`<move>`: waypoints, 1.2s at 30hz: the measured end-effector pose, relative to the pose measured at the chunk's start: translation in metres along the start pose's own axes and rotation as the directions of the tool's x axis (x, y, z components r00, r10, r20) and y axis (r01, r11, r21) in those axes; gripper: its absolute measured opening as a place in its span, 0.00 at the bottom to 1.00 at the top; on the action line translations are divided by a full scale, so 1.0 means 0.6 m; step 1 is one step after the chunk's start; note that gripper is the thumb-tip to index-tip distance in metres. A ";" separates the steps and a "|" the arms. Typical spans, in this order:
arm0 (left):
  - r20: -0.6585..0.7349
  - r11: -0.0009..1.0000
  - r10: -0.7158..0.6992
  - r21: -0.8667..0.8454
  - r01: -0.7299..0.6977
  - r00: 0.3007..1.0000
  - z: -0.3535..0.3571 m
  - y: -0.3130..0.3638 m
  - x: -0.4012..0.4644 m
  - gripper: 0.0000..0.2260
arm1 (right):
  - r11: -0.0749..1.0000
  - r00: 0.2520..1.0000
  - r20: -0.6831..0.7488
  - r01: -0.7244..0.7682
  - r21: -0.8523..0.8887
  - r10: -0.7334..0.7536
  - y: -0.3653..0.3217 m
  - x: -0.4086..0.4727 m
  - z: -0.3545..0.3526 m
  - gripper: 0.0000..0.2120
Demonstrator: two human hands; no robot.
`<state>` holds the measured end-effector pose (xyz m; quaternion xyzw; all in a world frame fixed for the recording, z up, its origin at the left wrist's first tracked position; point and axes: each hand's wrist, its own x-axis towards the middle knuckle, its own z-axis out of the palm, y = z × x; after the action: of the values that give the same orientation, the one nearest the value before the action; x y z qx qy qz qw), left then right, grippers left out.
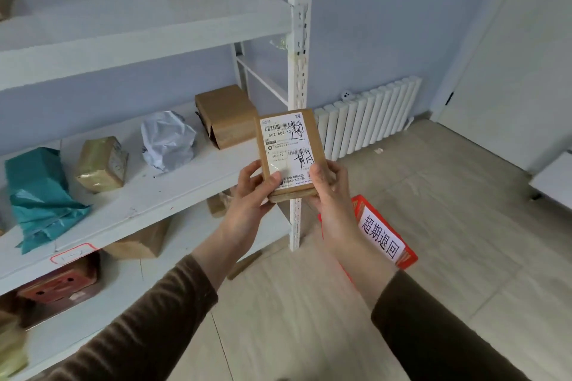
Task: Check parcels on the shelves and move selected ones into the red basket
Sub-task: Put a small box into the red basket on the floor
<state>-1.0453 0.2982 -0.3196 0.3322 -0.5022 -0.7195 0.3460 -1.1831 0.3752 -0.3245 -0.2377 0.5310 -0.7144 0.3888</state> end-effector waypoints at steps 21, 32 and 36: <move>0.257 0.925 -0.378 0.144 0.352 0.889 0.291 -0.289 0.185 0.31 | 0.947 0.918 -0.286 -0.309 -0.083 0.275 0.065 0.123 -0.416 0.23; 0.055 0.835 -0.542 -0.077 0.545 0.839 0.435 -0.490 0.250 0.40 | 0.838 0.835 -0.204 -0.537 -0.099 0.511 0.130 0.258 -0.640 0.23; -0.013 0.800 -0.588 -0.157 0.579 0.809 0.435 -0.554 0.293 0.46 | 0.793 0.790 -0.216 -0.602 -0.093 0.574 0.187 0.320 -0.664 0.21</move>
<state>-1.4107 0.3657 -0.5876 0.4662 -0.3108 -0.8152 0.1462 -1.5613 0.4337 -0.5734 -0.0256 0.6654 -0.5317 0.5234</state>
